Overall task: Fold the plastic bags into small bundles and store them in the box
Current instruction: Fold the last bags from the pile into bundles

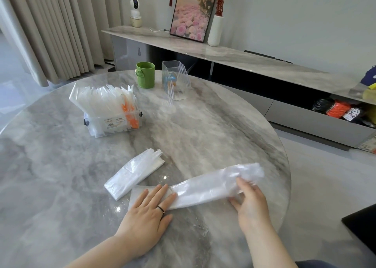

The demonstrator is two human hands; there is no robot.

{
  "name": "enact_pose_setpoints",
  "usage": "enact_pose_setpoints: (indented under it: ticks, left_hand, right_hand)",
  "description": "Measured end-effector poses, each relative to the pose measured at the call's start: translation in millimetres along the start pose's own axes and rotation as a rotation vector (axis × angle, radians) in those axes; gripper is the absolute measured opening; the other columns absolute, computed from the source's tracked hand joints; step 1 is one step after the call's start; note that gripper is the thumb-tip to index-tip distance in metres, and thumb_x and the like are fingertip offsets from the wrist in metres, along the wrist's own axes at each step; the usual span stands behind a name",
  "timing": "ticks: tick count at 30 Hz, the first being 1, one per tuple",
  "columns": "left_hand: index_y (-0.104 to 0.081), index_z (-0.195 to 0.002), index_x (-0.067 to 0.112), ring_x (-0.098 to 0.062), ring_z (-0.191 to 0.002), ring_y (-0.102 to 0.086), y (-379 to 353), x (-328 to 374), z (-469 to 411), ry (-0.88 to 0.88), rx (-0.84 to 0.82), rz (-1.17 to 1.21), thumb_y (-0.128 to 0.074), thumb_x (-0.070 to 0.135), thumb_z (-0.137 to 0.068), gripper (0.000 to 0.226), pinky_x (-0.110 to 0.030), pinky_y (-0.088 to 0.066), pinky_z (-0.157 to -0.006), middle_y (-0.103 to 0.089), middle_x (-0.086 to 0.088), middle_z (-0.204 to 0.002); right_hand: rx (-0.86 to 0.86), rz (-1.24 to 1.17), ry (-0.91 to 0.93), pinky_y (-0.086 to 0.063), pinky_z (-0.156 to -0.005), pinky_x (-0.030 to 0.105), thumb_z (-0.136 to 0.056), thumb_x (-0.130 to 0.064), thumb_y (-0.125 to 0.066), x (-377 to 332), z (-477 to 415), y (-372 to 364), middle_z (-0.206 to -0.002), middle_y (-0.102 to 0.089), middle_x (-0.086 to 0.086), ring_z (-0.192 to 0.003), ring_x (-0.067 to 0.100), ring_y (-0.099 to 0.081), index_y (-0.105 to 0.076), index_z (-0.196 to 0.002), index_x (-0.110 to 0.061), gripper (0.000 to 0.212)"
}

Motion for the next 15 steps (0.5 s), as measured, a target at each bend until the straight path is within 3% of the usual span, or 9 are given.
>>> enact_pose_setpoints:
  ticks: [3,5,7,9,12,15]
  left_hand:
    - [-0.043,-0.121,0.028,-0.007,-0.115,-0.039,0.7,3.9,1.9,0.019,-0.015,0.033,0.0,0.042,-0.097,0.051,-0.025,-0.006,-0.109,-0.067,0.007,-0.113]
    - [-0.042,-0.121,0.026,-0.007,-0.115,-0.039,0.4,9.1,2.2,0.028,-0.017,0.055,0.0,0.042,-0.097,0.051,-0.026,-0.007,-0.108,-0.067,0.005,-0.113]
    - [-0.043,-0.12,0.025,-0.008,-0.114,-0.039,-0.8,13.8,1.0,0.039,-0.021,0.068,0.0,0.042,-0.098,0.051,-0.027,-0.007,-0.108,-0.068,0.004,-0.113]
    - [-0.048,-0.118,0.025,-0.008,-0.114,-0.04,0.1,18.1,-0.1,0.052,-0.033,0.085,0.0,0.042,-0.098,0.054,-0.027,-0.007,-0.107,-0.068,0.004,-0.112]
    - [-0.069,-0.104,0.026,-0.009,-0.113,-0.041,3.0,23.5,-1.5,0.07,-0.006,0.092,-0.002,0.04,-0.099,0.069,-0.028,-0.008,-0.107,-0.07,0.004,-0.107]
    - [-0.075,-0.09,0.028,-0.009,-0.114,-0.042,10.1,25.7,-5.4,0.079,0.092,0.11,-0.003,0.037,-0.1,0.073,-0.028,-0.01,-0.107,-0.07,0.005,-0.106]
  right_hand:
    - [-0.15,-0.317,-0.148,-0.046,-0.075,0.042,-0.095,-0.02,-0.043,-4.3,4.3,-6.3,-0.084,-0.067,0.002,-0.087,0.02,-0.058,-0.059,-0.091,-0.017,0.018]
    - [-0.188,-0.423,-0.182,-0.054,-0.071,0.037,-0.094,-0.03,-0.043,2.7,7.9,-10.7,-0.085,-0.07,0.005,-0.087,0.02,-0.064,-0.059,-0.1,-0.013,0.024]
    - [-0.172,-0.49,-0.171,-0.059,-0.062,0.027,-0.081,-0.032,-0.06,12.2,11.1,-15.8,-0.091,-0.07,0.006,-0.084,0.017,-0.067,-0.056,-0.111,-0.011,0.036]
    - [-0.161,-0.518,-0.153,-0.058,-0.058,0.023,-0.063,-0.023,-0.076,23.6,12.7,-18.7,-0.095,-0.069,0.007,-0.078,0.013,-0.07,-0.054,-0.11,-0.012,0.053]
    - [-0.132,-0.392,-0.081,-0.057,-0.064,0.016,-0.086,0.001,-0.052,39.4,13.5,-24.7,-0.094,-0.066,0.004,-0.073,0.006,-0.069,-0.054,-0.099,-0.015,0.02]
    - [-0.14,-0.239,0.0,-0.055,-0.062,0.014,-0.088,0.012,-0.043,47.3,14.5,-32.1,-0.078,-0.071,-0.002,-0.071,0.005,-0.068,-0.055,-0.096,-0.013,0.029]
Point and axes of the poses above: each hand's wrist, its own z-axis away from the middle knuckle, its own y-axis out of the back of the hand, x = y × z, the point moved 3 cm from there along -z, towards the middle knuckle
